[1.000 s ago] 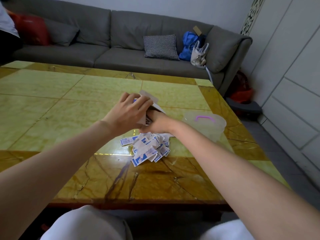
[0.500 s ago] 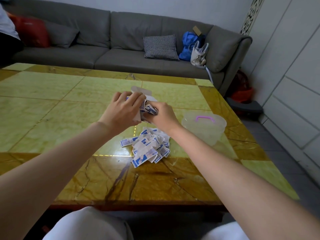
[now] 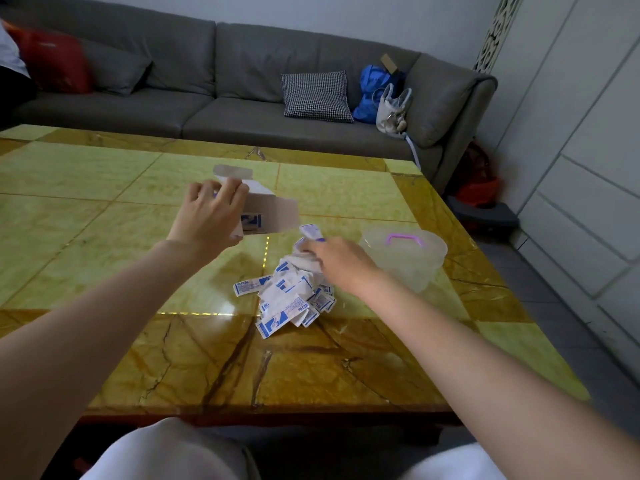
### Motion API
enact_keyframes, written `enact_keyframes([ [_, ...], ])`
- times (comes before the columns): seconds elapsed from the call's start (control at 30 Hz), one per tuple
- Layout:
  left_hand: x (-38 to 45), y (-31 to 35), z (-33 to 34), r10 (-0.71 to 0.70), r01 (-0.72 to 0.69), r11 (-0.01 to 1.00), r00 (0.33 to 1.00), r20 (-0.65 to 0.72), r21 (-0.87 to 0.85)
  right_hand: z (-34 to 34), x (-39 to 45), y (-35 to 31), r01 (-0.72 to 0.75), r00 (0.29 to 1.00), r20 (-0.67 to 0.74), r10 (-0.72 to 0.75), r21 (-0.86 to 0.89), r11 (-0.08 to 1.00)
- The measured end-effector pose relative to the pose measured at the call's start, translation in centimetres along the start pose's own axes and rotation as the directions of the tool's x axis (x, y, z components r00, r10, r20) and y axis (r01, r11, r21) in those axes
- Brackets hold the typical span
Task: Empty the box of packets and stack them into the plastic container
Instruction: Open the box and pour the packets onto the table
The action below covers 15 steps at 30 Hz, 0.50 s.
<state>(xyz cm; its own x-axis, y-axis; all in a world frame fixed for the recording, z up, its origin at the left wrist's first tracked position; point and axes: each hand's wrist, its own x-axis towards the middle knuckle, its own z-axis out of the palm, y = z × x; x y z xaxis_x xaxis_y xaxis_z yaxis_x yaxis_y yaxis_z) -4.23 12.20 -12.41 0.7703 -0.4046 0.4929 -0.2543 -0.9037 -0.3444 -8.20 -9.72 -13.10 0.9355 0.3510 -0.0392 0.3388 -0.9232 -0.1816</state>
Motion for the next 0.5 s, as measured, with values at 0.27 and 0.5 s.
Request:
enact_keyframes([
  [0.27,0.1,1.0,-0.2,0.043,-0.049,0.996,0.996,-0.077,-0.074,-2.4,0.3,-1.6,0.165,0.979,-0.142,-0.148,0.118,0.979],
  [0.5,0.6,3.8,-1.9,0.254,-0.314,0.925,0.931,-0.263,-0.215,-1.5,3.2,-3.0,0.085,0.996,0.051,-0.074,-0.267,0.960],
])
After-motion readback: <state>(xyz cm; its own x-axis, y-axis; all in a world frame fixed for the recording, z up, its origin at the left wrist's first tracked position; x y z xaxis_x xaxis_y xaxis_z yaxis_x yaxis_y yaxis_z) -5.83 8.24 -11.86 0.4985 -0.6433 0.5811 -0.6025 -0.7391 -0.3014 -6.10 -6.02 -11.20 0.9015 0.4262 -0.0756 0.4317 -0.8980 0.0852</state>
